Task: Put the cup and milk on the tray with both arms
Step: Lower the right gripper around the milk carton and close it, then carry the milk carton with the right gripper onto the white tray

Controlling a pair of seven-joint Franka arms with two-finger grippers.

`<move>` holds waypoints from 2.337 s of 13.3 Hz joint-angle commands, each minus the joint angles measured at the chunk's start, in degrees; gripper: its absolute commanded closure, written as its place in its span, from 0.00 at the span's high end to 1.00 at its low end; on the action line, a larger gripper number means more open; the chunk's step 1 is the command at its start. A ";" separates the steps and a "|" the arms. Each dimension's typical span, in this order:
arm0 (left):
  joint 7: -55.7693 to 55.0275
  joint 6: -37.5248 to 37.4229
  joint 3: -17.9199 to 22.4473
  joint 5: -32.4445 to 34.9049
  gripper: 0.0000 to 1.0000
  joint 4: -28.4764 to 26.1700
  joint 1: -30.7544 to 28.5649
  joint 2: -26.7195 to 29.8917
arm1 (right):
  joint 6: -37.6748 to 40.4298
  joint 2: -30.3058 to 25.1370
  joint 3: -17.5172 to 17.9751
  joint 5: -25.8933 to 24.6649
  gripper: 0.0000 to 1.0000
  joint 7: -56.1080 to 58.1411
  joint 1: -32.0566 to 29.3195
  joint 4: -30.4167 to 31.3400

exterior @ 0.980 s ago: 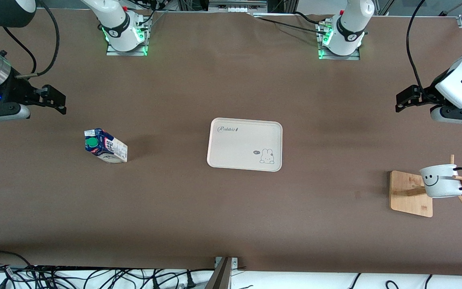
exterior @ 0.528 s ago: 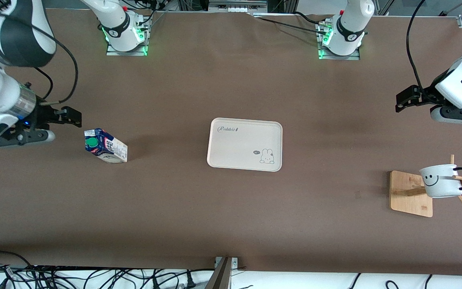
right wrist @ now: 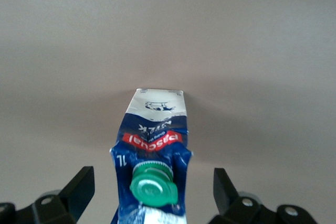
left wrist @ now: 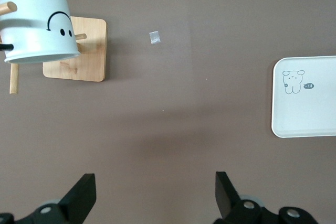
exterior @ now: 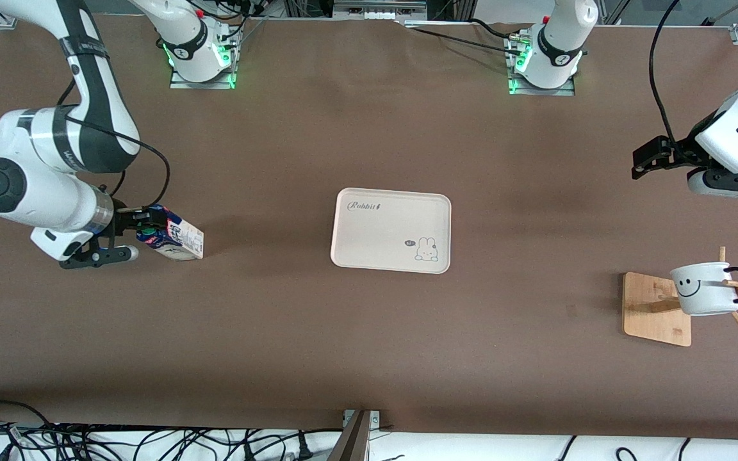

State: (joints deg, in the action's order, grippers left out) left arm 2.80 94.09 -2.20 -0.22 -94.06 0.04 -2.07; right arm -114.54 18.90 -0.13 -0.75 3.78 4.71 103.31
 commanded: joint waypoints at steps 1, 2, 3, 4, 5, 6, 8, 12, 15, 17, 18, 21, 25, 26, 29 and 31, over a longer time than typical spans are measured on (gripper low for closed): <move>0.54 -1.46 0.00 -0.92 1.00 2.12 -0.22 -0.92 | -5.42 -2.20 0.31 1.37 0.99 -0.70 -0.49 5.93; 0.45 -1.46 0.00 -0.92 1.00 2.12 -0.22 -0.83 | -5.52 -2.11 0.22 1.37 0.94 -0.70 -0.49 6.20; 0.45 -1.46 0.00 -0.92 1.00 2.12 -0.22 -0.92 | -5.34 -2.20 0.22 1.37 0.86 -0.70 -0.49 6.20; 0.54 -1.46 0.00 -0.92 1.00 2.12 -0.22 -0.92 | -5.08 -2.20 0.22 1.37 0.79 -0.70 -0.49 6.29; 0.54 -1.46 0.00 -0.92 1.00 2.12 -0.22 -0.92 | -4.91 -2.11 0.22 1.37 0.70 -0.70 -0.49 6.29; 0.54 -1.46 0.00 -0.92 1.00 2.12 -0.22 -0.92 | -4.82 -2.20 0.22 1.46 0.62 -0.70 -0.49 6.29; 0.54 -1.46 0.00 -0.92 1.00 2.12 -0.22 -0.92 | -4.64 -2.29 0.22 1.63 0.46 -0.70 -0.58 5.94; -0.25 -1.46 0.00 -1.01 1.00 2.12 -0.22 -0.92 | -0.97 -2.37 0.92 2.24 0.45 -2.19 -0.32 2.62; -0.25 -1.46 0.00 -1.01 1.00 2.12 -0.22 -0.83 | 6.85 -2.11 3.29 7.16 0.45 -6.32 1.96 -4.58; -0.16 -1.46 0.00 -1.01 1.00 2.12 -0.30 -0.92 | 8.01 -1.24 3.82 8.57 0.45 -12.36 6.60 -8.20; -0.16 -1.46 0.00 -1.01 1.00 2.12 -0.31 -0.92 | 7.93 -0.71 3.91 8.66 0.45 -15.96 9.41 -9.17; -0.16 -1.46 0.00 -1.01 1.00 2.12 -0.22 -0.92 | 7.40 3.23 3.91 8.66 0.45 -29.48 19.25 -14.43; -0.16 -1.46 0.00 -1.01 1.00 2.12 -0.22 -0.92 | 5.31 10.44 3.82 8.23 0.45 -43.22 29.11 -22.26; -0.16 -1.46 0.00 -1.01 1.00 2.12 -0.22 -0.92 | 3.46 11.41 3.82 8.14 0.45 -44.20 29.91 -22.62; -0.16 -1.46 0.00 -1.01 1.00 2.12 -0.22 -0.92 | -0.85 14.32 3.47 7.00 0.45 -46.84 32.63 -22.80; -0.16 -1.46 0.00 -1.01 1.00 2.12 -0.22 -0.92 | -1.91 15.46 3.47 4.98 0.45 -48.16 33.17 -22.80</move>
State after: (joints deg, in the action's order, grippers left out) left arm 2.76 94.09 -2.17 -0.22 -94.03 0.00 -2.08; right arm -116.11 32.80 4.18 5.84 -42.24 36.55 82.55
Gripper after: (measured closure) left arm 0.000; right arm 0.542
